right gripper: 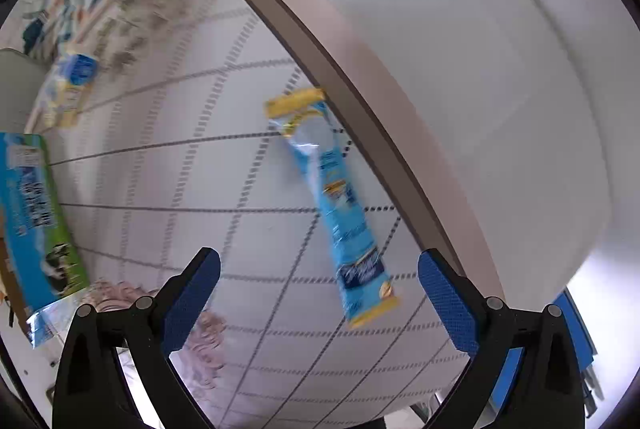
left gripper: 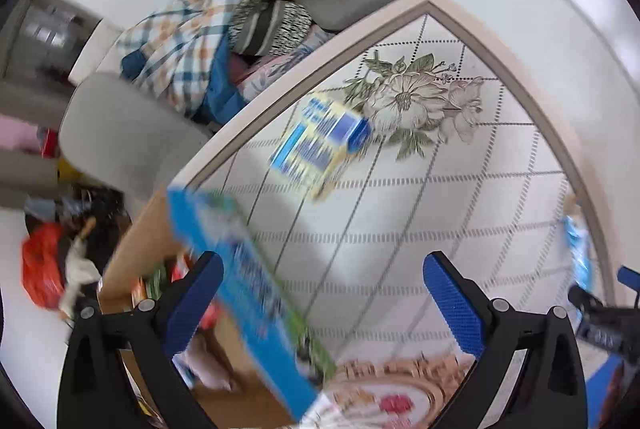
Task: Organize soft objects
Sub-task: 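Grasp the yellow wipe pack with the left tool while the right tool grasps the blue snack stick, then lower both items into the box beside the cloth and open both tools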
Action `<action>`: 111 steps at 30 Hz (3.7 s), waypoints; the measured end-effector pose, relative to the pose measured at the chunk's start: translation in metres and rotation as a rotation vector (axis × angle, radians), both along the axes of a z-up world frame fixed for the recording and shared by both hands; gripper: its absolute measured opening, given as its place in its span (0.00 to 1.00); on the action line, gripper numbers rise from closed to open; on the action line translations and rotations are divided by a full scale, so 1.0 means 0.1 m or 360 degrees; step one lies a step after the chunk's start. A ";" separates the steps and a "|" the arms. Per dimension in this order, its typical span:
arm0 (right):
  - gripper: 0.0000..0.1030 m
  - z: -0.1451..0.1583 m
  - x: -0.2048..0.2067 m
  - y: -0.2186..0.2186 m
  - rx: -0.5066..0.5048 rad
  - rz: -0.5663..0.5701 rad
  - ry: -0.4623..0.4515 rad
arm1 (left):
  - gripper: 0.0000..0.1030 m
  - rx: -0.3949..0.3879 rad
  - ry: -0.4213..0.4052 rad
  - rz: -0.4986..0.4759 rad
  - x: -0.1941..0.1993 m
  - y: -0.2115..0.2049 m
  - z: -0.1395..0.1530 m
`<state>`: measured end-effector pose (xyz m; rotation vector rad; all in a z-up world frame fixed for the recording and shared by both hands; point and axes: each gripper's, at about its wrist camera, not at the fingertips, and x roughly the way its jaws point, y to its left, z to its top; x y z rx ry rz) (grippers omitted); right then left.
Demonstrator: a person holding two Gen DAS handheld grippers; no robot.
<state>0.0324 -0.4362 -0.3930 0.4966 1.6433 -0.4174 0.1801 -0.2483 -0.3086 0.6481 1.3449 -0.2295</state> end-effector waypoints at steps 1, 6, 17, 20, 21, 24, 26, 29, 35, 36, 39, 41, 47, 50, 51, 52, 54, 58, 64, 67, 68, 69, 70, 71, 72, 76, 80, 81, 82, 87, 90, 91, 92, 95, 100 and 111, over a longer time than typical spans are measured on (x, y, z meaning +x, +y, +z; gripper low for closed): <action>0.98 -0.10 0.01 -0.04 0.0017 -0.0002 0.0033 | 0.99 0.0028 0.0013 0.0000 0.08 -0.05 -0.08; 0.80 -0.42 0.07 -0.16 0.0045 0.0026 0.0195 | 0.99 0.0161 0.0081 -0.0026 0.57 -0.18 -0.49; 0.23 -0.40 0.71 -0.05 0.0122 0.0092 0.0105 | 0.99 0.0239 0.0274 0.0021 1.12 -0.08 -1.06; 0.23 -0.42 0.90 -0.02 0.0125 0.0114 0.0126 | 0.99 0.0242 0.0388 0.0011 1.19 -0.05 -1.26; 0.24 -0.42 0.95 -0.03 0.0139 0.0107 0.0119 | 0.99 0.0226 0.0415 0.0009 1.21 -0.05 -1.30; 0.31 -0.43 1.05 -0.07 0.0233 0.0085 0.0114 | 0.86 0.0086 0.0498 0.0082 1.25 -0.01 -1.37; 0.31 -0.43 1.10 -0.12 0.0263 0.0072 0.0125 | 0.68 -0.0028 0.0554 0.0200 1.27 0.05 -1.36; 0.31 -0.43 1.09 -0.14 0.0257 0.0062 0.0136 | 0.61 -0.0181 0.0615 0.0377 1.25 0.11 -1.34; 0.31 -0.41 0.88 0.06 0.0157 0.0092 0.0130 | 0.60 -0.0213 0.0609 0.0398 1.00 0.03 -1.38; 0.31 -0.38 0.87 0.12 0.0125 0.0114 0.0135 | 0.59 -0.0215 0.0595 0.0403 0.98 0.02 -1.37; 0.23 -0.32 0.92 0.27 0.0026 0.0199 0.0138 | 0.59 -0.0209 0.0567 0.0418 0.95 0.02 -1.35; 0.19 -0.29 0.89 0.33 0.0014 0.0210 0.0117 | 0.59 -0.0206 0.0506 0.0404 0.89 0.01 -1.28; 0.15 0.01 0.82 0.34 0.0081 0.0202 0.0010 | 0.59 -0.0387 0.0349 0.0365 0.46 0.03 -0.66; 0.14 0.31 0.78 0.45 0.0109 0.0244 -0.0080 | 0.59 -0.0520 0.0283 0.0377 0.22 0.16 -0.23; 0.14 0.41 0.77 0.50 0.0121 0.0262 -0.0109 | 0.59 -0.0571 0.0264 0.0395 0.13 0.24 -0.08; 0.14 0.56 0.76 0.58 0.0141 0.0288 -0.0152 | 0.59 -0.0613 0.0252 0.0412 0.06 0.32 0.06; 0.14 0.76 0.77 0.71 0.0156 0.0338 -0.0205 | 0.59 -0.0699 0.0236 0.0463 -0.14 0.56 0.30; 0.14 1.29 0.79 1.14 0.0206 0.0482 -0.0343 | 0.59 -0.0770 0.0208 0.0585 -0.28 1.18 0.59; 0.14 1.75 0.97 2.10 0.0280 0.0702 -0.0497 | 0.59 -0.0747 0.0172 0.0791 -0.40 2.22 0.71; 0.14 1.86 1.09 2.52 0.0297 0.0798 -0.0519 | 0.59 -0.0731 0.0211 0.0899 -0.41 2.64 0.59; 0.14 1.85 1.12 2.66 0.0306 0.0822 -0.0518 | 0.59 -0.0728 0.0231 0.0918 -0.42 2.73 0.54; 0.14 1.83 1.15 2.78 0.0311 0.0846 -0.0513 | 0.59 -0.0722 0.0257 0.0954 -0.41 2.86 0.46; 0.14 1.80 1.19 2.94 0.0312 0.0871 -0.0500 | 0.59 -0.0715 0.0279 0.0980 -0.40 2.95 0.37; 0.14 1.74 1.24 3.07 0.0309 0.0887 -0.0490 | 0.59 -0.0715 0.0306 0.0999 -0.39 3.01 0.29; 0.14 1.72 1.27 3.19 0.0299 0.0908 -0.0482 | 0.59 -0.0723 0.0330 0.1021 -0.38 3.07 0.22; 0.14 1.50 1.41 3.58 0.0296 0.0963 -0.0418 | 0.59 -0.0797 0.0454 0.1068 -0.32 3.23 -0.06; 0.14 1.19 1.54 3.80 0.0269 0.1047 -0.0360 | 0.59 -0.0806 0.0531 0.1057 -0.30 3.28 -0.25; 0.14 1.12 1.56 3.83 0.0275 0.1066 -0.0342 | 0.59 -0.0810 0.0555 0.1051 -0.30 3.28 -0.28; 0.14 1.07 1.57 3.86 0.0275 0.1079 -0.0328 | 0.59 -0.0820 0.0580 0.1047 -0.29 3.28 -0.32; 0.14 0.90 1.62 3.95 0.0258 0.1134 -0.0277 | 0.60 -0.0829 0.0602 0.1080 -0.30 3.29 -0.37; 0.15 0.86 1.63 3.98 0.0252 0.1155 -0.0258 | 0.60 -0.0838 0.0610 0.1083 -0.32 3.29 -0.36; 0.14 0.84 1.63 3.98 0.0253 0.1159 -0.0253 | 0.60 -0.0836 0.0601 0.1085 -0.32 3.32 -0.36; 0.14 0.82 1.64 4.00 0.0258 0.1162 -0.0248 | 0.61 -0.0827 0.0584 0.1086 -0.32 3.33 -0.34; 0.15 0.80 1.65 4.03 0.0238 0.1186 -0.0239 | 0.82 -0.0826 0.0537 0.1114 -0.38 3.49 -0.25; 0.15 0.74 1.67 4.05 0.0250 0.1188 -0.0218 | 0.94 -0.0752 0.0441 0.1131 -0.42 3.64 -0.12; 0.57 0.70 1.65 3.96 0.0238 0.1133 -0.0193 | 0.97 -0.0690 0.0252 0.1129 -0.42 3.76 0.17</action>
